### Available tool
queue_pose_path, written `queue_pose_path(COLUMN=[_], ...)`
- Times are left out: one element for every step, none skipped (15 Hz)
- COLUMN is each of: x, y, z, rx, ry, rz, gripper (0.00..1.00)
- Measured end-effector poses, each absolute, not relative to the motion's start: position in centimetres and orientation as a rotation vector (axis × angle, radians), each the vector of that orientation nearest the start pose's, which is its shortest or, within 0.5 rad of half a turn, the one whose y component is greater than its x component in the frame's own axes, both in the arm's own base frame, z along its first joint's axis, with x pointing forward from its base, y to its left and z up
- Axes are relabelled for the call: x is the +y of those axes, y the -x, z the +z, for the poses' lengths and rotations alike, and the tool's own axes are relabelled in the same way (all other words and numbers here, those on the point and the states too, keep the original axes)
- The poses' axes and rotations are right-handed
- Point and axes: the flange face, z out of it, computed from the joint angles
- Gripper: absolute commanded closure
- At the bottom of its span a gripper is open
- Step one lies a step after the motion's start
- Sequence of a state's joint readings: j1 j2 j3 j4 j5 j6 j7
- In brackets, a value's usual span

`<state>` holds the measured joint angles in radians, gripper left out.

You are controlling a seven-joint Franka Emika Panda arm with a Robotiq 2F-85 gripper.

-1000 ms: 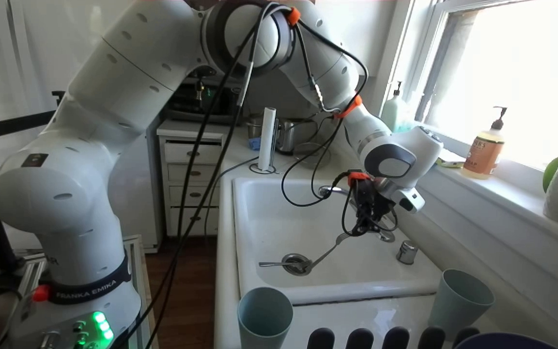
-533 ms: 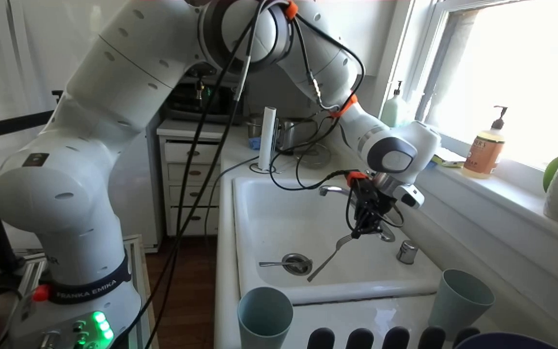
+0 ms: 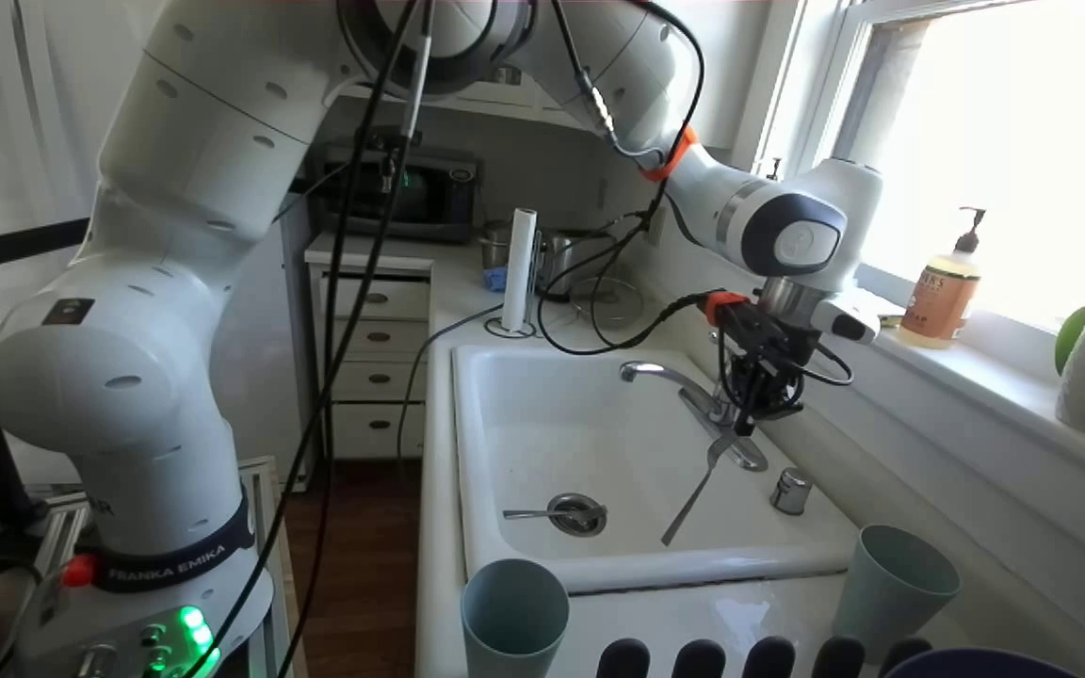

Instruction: Remove the fork from the grey cup and put it in the sink, then pick another fork from the sink and put it in the grey cup

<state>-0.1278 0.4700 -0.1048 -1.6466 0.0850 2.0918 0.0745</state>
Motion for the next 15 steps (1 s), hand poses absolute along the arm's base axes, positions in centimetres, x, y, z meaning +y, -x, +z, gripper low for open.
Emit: queue_pose_path(x=[-14.8,-15.2,-15.7,-16.1,-16.6,-17.1,-17.8,-18.5,-19.3,-19.7,-19.8,-19.7,-19.5,-19.3,-19.4], y=[-65.8,-65.8,-65.7,-65.6,-65.4,-65.2,-65.0,-64.6,-64.2,-63.8,-63.8,-63.9,-64.1,-64.2,-64.2], z=[35.9,37.9,39.8,41.6,43.4,45.1,46.7,48.2,49.5,50.1,50.1,49.8,49.5,49.2,49.2], rx=[0.524,0.525,0.528,0.532,0.537,0.544,0.555,0.573,0.595,0.605,0.607,0.605,0.599,0.595,0.597], ry=[3.073,3.074,3.072,3.067,3.062,3.057,3.051,3.038,3.023,3.020,3.020,3.021,3.023,3.025,3.025], rz=[-0.037,-0.106,-0.175,-0.240,-0.308,-0.380,-0.455,-0.529,-0.595,-0.611,-0.609,-0.603,-0.595,-0.588,-0.592], gripper=[1.00,1.00,1.00,1.00,1.00,1.00,1.00,1.00,0.99,0.99,0.99,1.00,1.00,1.00,1.00])
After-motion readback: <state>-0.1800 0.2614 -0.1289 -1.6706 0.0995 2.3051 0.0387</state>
